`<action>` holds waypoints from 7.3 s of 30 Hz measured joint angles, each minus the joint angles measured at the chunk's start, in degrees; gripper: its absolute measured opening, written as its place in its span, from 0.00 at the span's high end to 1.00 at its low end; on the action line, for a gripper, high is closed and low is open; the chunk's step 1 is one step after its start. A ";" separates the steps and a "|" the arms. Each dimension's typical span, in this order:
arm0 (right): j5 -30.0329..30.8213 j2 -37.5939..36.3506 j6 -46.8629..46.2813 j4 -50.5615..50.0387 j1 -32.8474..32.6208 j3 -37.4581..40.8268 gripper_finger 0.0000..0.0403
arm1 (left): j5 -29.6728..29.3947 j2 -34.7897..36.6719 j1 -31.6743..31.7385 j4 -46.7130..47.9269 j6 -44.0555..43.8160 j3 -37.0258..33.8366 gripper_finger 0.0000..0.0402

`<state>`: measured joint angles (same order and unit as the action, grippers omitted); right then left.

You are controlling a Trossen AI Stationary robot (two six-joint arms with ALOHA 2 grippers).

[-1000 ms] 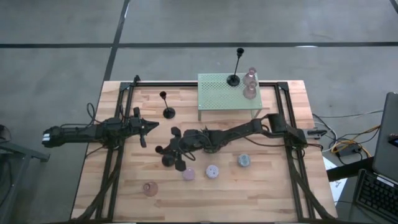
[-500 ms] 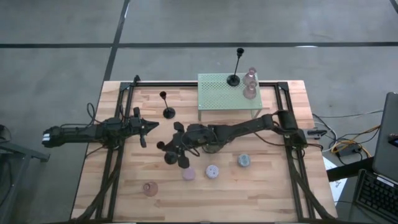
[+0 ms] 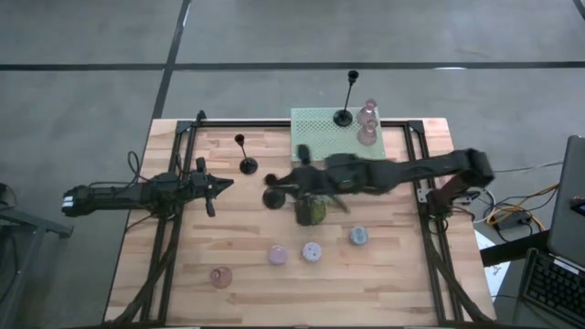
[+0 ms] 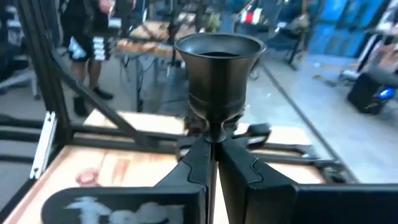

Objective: Pick & Place candle stick holders
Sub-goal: Put the bottom black candle holder on the shelf, then put the black candle holder on the shelf

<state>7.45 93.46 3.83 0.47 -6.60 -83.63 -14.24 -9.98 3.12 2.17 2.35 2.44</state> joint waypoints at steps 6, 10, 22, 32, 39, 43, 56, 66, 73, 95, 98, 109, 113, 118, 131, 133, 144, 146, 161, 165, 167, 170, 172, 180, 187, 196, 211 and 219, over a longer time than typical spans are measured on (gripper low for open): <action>10.57 -12.84 1.27 -0.60 1.70 10.95 0.97 | -0.01 0.00 0.02 0.00 0.00 0.01 0.94; 16.61 -21.23 -0.46 -0.04 5.95 17.18 0.97 | 0.00 0.00 0.02 0.00 0.00 0.00 0.94; 16.94 -32.61 -8.65 -0.77 24.28 30.58 0.97 | 0.00 0.00 0.00 0.00 0.00 0.01 0.94; 15.93 -33.30 -10.97 0.29 31.44 34.97 0.97 | 0.00 0.00 0.00 0.00 0.00 0.00 0.94; 16.03 -33.30 -10.80 0.47 33.04 35.47 0.97 | -0.01 0.00 0.00 0.00 0.00 0.00 0.94; 16.08 -33.30 -11.21 0.46 33.52 35.92 0.97 | 0.00 -0.02 0.02 0.00 0.00 0.00 0.94; 16.67 -32.72 -12.48 4.63 33.76 38.32 0.97 | -0.02 -0.02 0.00 0.00 0.00 0.02 0.94; 16.87 -27.86 -11.18 8.38 33.78 38.00 0.97 | 0.00 0.00 0.01 0.00 0.00 0.01 0.94; 16.78 -27.83 -11.14 9.21 33.78 38.07 0.97 | -0.01 -0.02 0.02 0.00 0.00 0.01 0.94; 16.52 -27.71 -10.72 9.97 33.81 38.16 0.97 | 0.00 -0.02 0.00 0.00 0.00 0.02 0.94; 16.54 -27.71 -9.53 10.10 33.91 38.16 0.97 | 0.00 -0.02 0.00 0.00 0.00 0.02 0.94; 16.61 -27.71 -9.86 10.18 34.13 38.16 0.97 | 0.00 0.00 0.01 0.00 0.00 0.02 0.94; 16.72 -27.72 -11.39 9.80 34.13 38.16 0.97 | 0.00 0.00 0.00 0.00 0.00 0.02 0.94; 16.70 -27.75 -11.23 9.46 34.13 38.12 0.92 | 0.00 0.00 0.00 0.00 0.00 0.00 0.94; 16.10 -29.29 -11.37 9.13 32.76 38.12 0.62 | -0.02 -0.02 0.00 0.00 0.00 0.01 0.94; 16.04 -30.17 -11.36 9.10 32.04 38.12 0.58 | -0.02 -0.02 0.02 0.00 0.00 0.02 0.94; 16.33 -37.10 -12.50 2.37 27.58 38.12 0.51 | -0.02 0.00 0.02 0.00 0.00 0.00 0.94; 16.58 -38.06 -12.42 0.90 27.45 38.12 0.51 | -0.02 0.00 0.00 0.00 0.00 0.02 0.94; 16.50 -44.62 -15.24 -7.73 19.57 38.74 0.52 | -0.02 0.00 0.02 0.00 0.00 0.01 0.94; 14.68 -44.11 -16.95 -7.93 14.83 39.50 0.52 | -0.01 0.00 0.00 0.00 0.00 0.02 0.94; 13.09 -43.10 -17.06 -7.96 11.82 39.89 0.53 | -0.01 -0.02 0.01 0.00 0.00 0.02 0.94; 13.05 -40.86 -16.90 -7.15 6.21 40.18 0.59 | -0.01 -0.01 0.00 0.00 0.00 0.01 0.94; 12.99 -39.02 -16.56 -6.50 2.76 40.56 0.65 | 0.00 0.00 0.01 0.00 0.00 0.02 0.94; 10.87 -32.55 -16.76 -3.05 -5.27 44.35 0.96 | 0.00 0.00 0.00 0.00 0.00 0.02 0.94; 1.31 -32.38 -15.87 9.61 -5.83 54.94 0.98 | -0.03 0.00 0.02 -0.08 0.32 0.01 0.94; -2.10 -40.46 -11.05 28.57 -6.30 70.22 0.98 | -0.51 -0.07 0.13 -2.80 0.15 -0.03 0.94; -3.09 -55.61 -15.61 29.86 -6.30 83.14 0.98 | -10.77 -1.09 0.16 -25.03 -14.25 0.07 0.94; -3.46 -56.56 -17.13 29.67 -6.28 83.14 0.98 | -19.51 -8.46 0.68 -15.76 -21.84 0.10 0.80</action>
<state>3.99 36.90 -13.30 30.14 -12.88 -0.49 -33.75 -18.44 3.80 -13.59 -19.49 2.54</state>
